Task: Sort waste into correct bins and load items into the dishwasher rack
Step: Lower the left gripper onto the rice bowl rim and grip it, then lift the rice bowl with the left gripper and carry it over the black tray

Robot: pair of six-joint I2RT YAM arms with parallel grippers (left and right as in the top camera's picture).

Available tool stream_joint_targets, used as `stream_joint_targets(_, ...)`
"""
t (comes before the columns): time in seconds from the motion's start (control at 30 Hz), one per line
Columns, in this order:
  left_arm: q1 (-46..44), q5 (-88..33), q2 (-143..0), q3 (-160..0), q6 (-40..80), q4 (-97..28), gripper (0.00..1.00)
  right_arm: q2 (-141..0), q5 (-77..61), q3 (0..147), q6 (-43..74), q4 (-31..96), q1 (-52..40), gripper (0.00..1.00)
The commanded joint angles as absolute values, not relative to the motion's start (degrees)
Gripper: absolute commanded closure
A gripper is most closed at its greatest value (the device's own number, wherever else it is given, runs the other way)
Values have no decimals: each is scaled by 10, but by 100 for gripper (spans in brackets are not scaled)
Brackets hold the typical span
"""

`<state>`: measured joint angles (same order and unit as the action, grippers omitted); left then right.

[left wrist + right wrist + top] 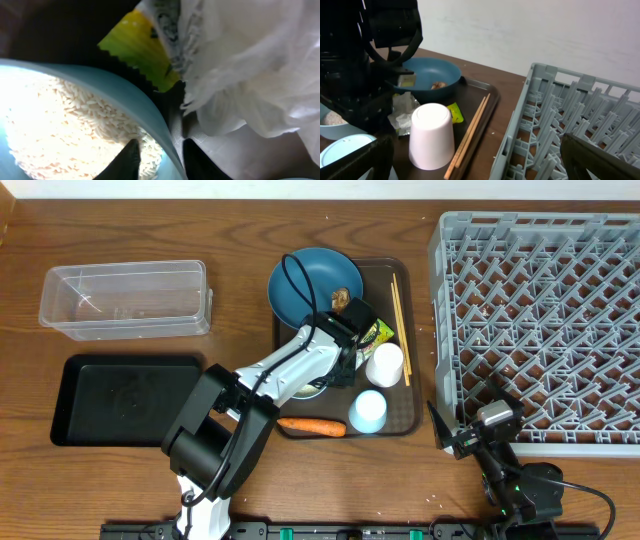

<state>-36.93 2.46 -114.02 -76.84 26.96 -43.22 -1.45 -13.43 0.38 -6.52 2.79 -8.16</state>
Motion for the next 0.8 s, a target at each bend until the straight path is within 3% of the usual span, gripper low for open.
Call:
stream_joint_targets(0.0,-370,37,-1141,-766,269,-434,72,-15,-135,3,-69,30,-79,1)
stream_joint_targets(0.07,-370,37,-1141,-766,269,-435,73,-15,-135,3,-69,30,-79,1)
stream_joint_targets(0.2,-370,37,-1140,-766,269,-436,91,-15,-135,3,-69,30,-79,1)
stream_joint_targets(0.77,-370,37,-1070,-766,271,-459,94,-15,-135,3,-69,30,-79,1)
